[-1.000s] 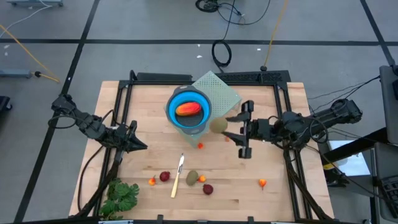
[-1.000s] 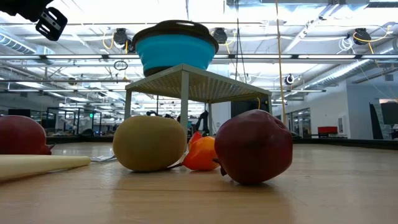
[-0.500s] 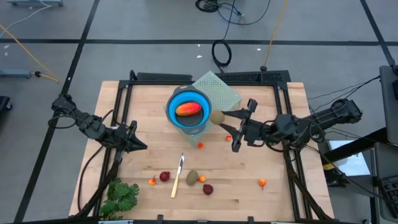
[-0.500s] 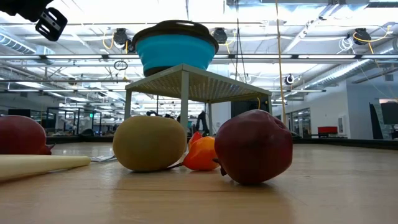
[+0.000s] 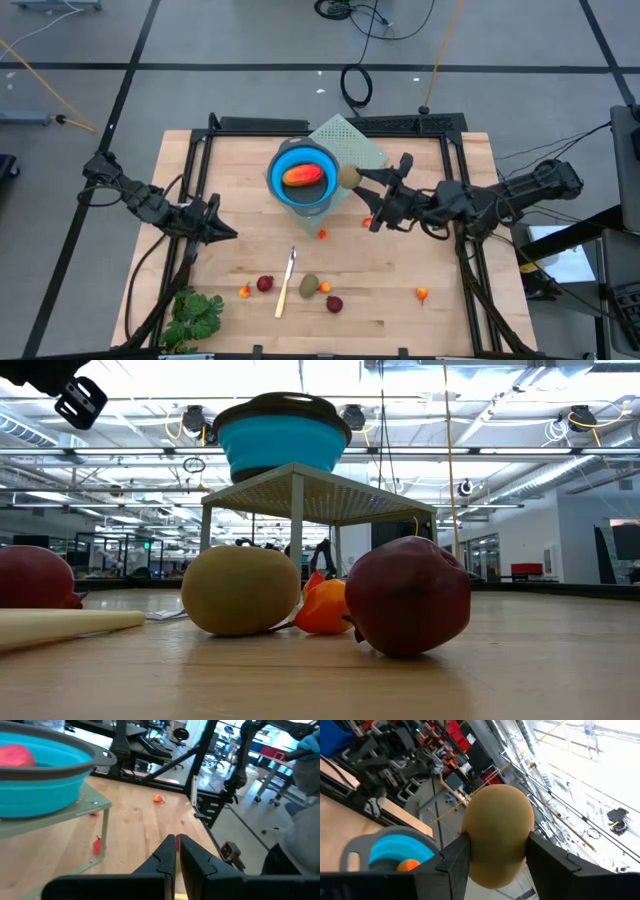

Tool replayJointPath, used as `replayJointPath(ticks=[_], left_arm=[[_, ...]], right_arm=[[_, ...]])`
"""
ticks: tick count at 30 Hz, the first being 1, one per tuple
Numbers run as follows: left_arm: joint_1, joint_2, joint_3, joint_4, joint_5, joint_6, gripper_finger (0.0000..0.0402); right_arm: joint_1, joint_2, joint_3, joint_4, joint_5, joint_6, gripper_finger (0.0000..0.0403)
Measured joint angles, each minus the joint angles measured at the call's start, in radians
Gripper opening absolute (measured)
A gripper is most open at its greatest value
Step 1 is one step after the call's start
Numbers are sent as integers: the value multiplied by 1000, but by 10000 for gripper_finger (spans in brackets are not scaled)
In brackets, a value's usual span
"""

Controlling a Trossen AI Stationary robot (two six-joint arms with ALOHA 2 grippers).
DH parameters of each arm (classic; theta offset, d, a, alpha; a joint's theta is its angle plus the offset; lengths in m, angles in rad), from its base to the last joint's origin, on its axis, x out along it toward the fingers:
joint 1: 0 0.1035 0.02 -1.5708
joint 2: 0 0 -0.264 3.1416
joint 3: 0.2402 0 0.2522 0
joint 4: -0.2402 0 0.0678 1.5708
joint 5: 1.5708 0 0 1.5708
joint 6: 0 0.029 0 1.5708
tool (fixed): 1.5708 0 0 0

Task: Pick & Place Fruit
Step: Put the kiwi into the blue strainer bowl

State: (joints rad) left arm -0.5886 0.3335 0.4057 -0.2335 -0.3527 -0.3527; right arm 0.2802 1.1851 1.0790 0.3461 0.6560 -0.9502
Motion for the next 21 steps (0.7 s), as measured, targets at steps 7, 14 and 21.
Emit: replayJointPath(ticks=[7,14,21], left_arm=[[0,0,0,0,-17,0,21],[0,0,0,0,-17,0,21],[0,0,0,-1,-17,7,21]], right_arm=[[-59,0,0,0,-4,43,165],[-100,0,5,-15,-36,105,165],[-160,5,106,-252,-214,306,165]])
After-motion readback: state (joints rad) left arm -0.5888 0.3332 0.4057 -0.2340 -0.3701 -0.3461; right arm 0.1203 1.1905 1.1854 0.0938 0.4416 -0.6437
